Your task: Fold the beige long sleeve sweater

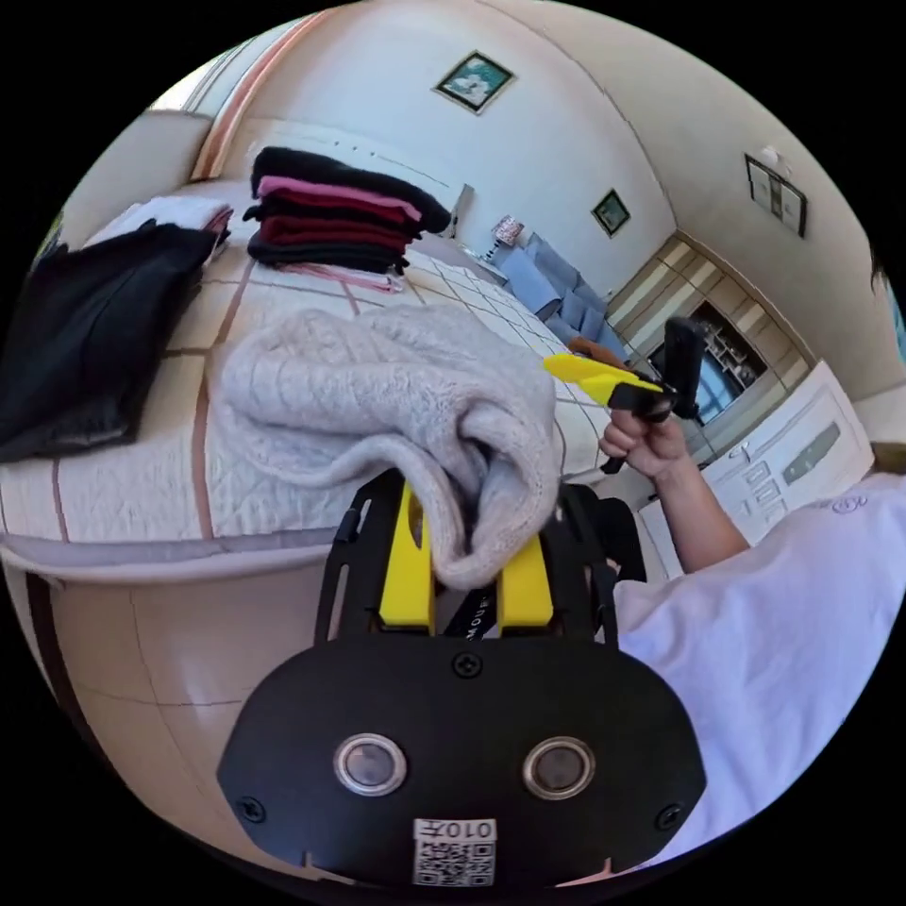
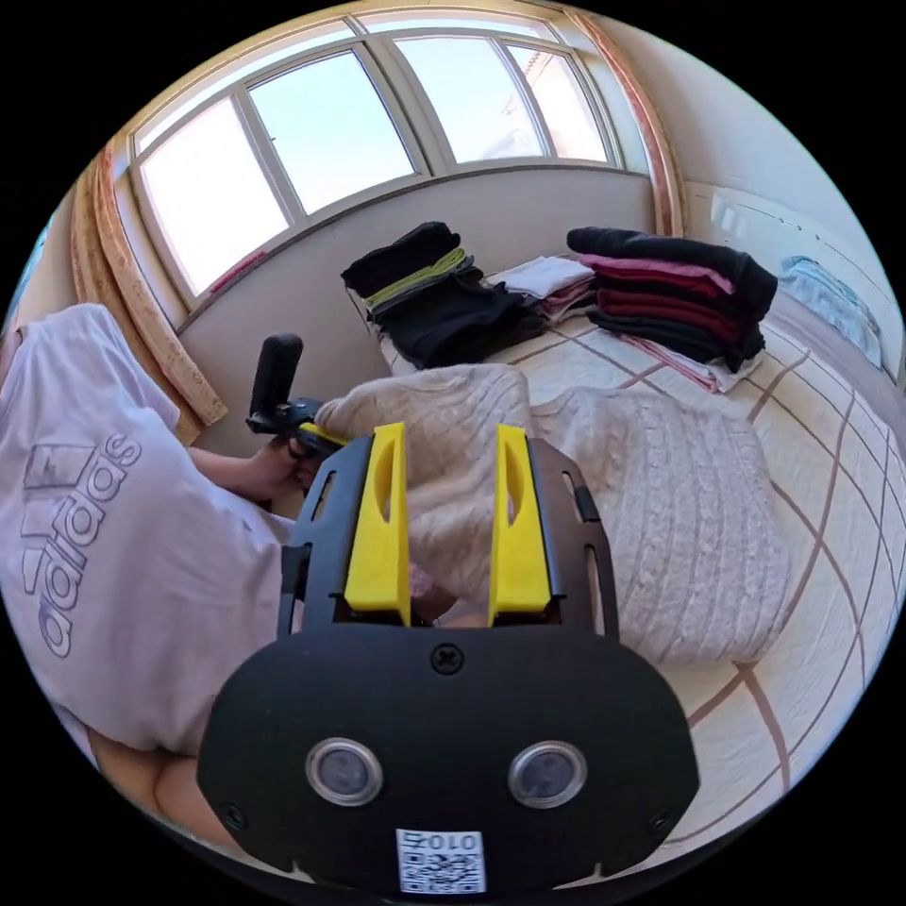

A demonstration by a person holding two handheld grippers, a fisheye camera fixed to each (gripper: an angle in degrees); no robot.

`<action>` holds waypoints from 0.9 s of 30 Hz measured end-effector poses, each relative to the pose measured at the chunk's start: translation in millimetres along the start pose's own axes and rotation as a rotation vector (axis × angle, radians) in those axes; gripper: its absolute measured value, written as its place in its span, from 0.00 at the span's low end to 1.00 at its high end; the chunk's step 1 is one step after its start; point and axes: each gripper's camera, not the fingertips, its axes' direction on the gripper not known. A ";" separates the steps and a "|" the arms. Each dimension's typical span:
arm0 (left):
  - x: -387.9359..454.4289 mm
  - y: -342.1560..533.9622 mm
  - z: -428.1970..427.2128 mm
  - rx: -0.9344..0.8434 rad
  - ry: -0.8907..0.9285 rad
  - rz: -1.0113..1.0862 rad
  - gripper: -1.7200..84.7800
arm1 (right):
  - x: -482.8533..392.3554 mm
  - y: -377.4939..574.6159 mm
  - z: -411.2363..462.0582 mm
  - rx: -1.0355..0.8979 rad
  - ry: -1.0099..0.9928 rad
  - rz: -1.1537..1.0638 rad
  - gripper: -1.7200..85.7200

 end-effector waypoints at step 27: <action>-104.0 43.2 -22.8 -0.231 0.056 -0.231 0.18 | 111.7 -149.1 74.4 -0.411 0.448 -0.033 0.21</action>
